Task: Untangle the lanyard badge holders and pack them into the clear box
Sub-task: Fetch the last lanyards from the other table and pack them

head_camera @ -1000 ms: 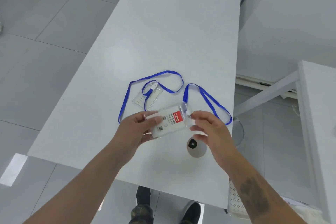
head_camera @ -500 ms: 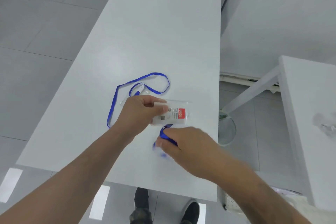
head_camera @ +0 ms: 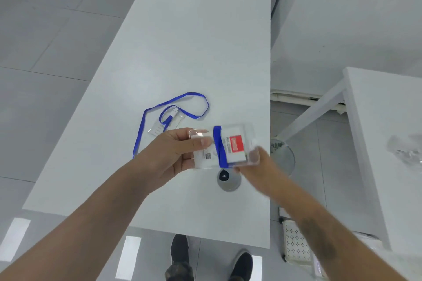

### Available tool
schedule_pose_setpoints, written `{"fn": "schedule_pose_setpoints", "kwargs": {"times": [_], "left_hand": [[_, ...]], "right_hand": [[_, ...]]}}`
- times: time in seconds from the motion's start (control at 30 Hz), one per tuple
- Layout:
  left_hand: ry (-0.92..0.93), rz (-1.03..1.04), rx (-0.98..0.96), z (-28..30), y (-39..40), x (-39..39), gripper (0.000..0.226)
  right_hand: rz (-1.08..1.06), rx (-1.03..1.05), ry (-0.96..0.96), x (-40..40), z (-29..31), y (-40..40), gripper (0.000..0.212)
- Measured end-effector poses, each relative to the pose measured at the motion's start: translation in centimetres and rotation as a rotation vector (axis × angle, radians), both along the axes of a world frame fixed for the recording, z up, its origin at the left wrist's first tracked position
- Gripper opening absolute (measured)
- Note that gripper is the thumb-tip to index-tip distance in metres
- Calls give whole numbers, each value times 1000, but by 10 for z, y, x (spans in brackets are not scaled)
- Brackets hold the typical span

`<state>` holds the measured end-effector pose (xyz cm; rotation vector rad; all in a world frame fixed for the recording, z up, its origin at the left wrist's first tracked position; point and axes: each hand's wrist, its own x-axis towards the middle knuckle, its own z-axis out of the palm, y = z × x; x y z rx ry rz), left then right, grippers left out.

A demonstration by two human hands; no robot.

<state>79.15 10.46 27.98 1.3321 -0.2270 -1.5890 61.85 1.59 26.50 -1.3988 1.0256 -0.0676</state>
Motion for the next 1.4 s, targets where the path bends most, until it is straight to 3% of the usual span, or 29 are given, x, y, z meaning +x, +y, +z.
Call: {"fn": "schedule_pose_setpoints", "kwargs": {"times": [0.07,0.2,0.3,0.4,0.5,0.6,0.7,0.83,0.93,1.0,1.17,1.3,1.4], "left_hand": [[-88,86,47,-2,-4,-7,21],[-474,65,136,-9,-9,-18,11],[-596,-46,120,-7,-7,-21,7],[-592,-256,107,-2,-4,-28,5],[-441,-379,68,6,-2,-34,9],[-163,-289,-4,11,-1,-43,8],[-29,-57,-24,11,-6,-56,7],[-271,112,84,2,-16,-73,13],[-590,59,130,0,-20,-91,3],[-683,-38,98,3,-19,-105,2],[-582,-218,-11,17,-14,-154,3],[-491,-235,-49,25,-12,-185,7],[-460,-216,-39,29,-10,-205,8]], "right_hand": [[156,-184,94,-8,-9,29,31],[498,-604,291,-21,8,52,26],[522,-747,272,-27,35,30,26],[358,-684,148,-36,53,-5,13],[157,-463,1,-45,56,-33,3],[-78,-212,-140,-51,35,-41,8],[-247,-103,-42,-60,6,-16,31],[-25,-302,70,-82,-2,37,29],[268,-577,204,-108,10,52,25],[320,-677,220,-123,27,43,25],[162,-773,178,-169,51,-3,6],[-58,-714,105,-196,49,-8,20],[-240,-481,68,-217,48,-4,32]]}}
